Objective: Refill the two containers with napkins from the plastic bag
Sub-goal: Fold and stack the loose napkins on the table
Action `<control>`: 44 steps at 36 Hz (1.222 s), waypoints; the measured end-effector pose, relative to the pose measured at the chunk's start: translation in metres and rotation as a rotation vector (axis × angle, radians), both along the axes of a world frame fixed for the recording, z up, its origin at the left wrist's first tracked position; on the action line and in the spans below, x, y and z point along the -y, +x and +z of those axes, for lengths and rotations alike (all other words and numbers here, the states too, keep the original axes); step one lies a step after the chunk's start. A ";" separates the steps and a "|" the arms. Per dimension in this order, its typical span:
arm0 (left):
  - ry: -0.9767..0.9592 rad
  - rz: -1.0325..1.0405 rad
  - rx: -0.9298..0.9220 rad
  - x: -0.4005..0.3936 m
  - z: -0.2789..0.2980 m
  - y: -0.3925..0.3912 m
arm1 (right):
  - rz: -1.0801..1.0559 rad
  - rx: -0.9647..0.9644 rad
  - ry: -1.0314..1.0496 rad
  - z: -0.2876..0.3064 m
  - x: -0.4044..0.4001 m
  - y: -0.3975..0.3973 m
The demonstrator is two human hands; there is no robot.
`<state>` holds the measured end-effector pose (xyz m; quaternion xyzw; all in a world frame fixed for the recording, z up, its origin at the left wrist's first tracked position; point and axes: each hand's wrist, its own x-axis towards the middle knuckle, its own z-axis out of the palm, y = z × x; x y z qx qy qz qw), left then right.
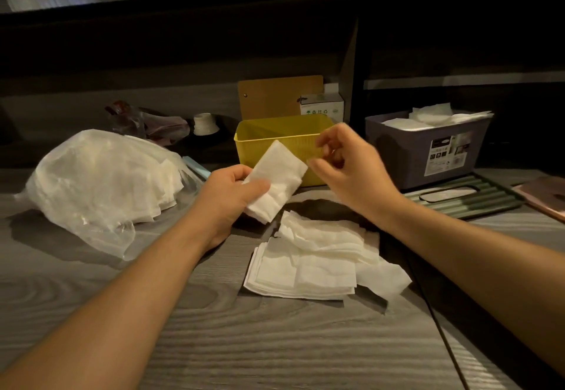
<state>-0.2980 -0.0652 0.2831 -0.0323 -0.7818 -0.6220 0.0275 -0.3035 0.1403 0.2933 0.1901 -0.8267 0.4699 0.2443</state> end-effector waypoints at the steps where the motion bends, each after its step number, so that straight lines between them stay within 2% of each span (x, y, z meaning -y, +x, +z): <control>1: -0.002 0.021 0.004 0.000 0.000 -0.001 | 0.046 -0.019 0.004 0.006 -0.002 0.004; 3: 0.001 0.042 0.002 0.001 0.000 -0.002 | 0.187 0.056 0.182 0.021 -0.004 0.014; 5: 0.004 0.042 0.000 0.000 0.002 -0.002 | 0.330 0.251 0.506 0.032 -0.001 0.024; 8: 0.018 0.029 0.007 0.000 0.003 0.000 | 0.408 0.464 0.869 0.033 0.008 0.038; 11: -0.006 -0.003 0.022 -0.001 0.005 0.002 | 0.356 0.357 0.960 0.029 0.017 0.042; 13: -0.009 -0.023 0.026 -0.002 0.006 0.004 | 0.309 0.270 0.901 0.031 0.018 0.039; 16: 0.017 -0.034 0.027 -0.002 0.006 0.005 | 0.283 0.261 0.737 0.034 0.015 0.035; 22: 0.057 -0.052 0.050 -0.002 0.006 0.005 | 0.297 0.405 0.476 0.040 0.004 0.025; 26: 0.096 -0.056 0.078 -0.004 0.007 0.005 | 0.196 0.412 0.279 0.038 -0.001 0.015; 31: 0.163 -0.081 0.105 -0.009 0.008 0.007 | 0.064 0.597 -0.234 0.035 -0.005 0.003; 34: 0.179 -0.102 0.114 -0.010 0.007 0.009 | 0.083 0.706 -0.489 0.026 0.000 0.001; 36: 0.156 -0.115 0.103 -0.011 0.006 0.009 | 0.088 0.709 -0.532 0.020 0.004 0.000; 40: 0.144 -0.134 0.094 -0.012 0.005 0.008 | 0.038 0.620 -0.438 0.013 0.011 -0.005; 44: 0.143 -0.142 0.084 -0.012 0.004 0.007 | 0.055 0.611 -0.396 0.008 0.014 -0.004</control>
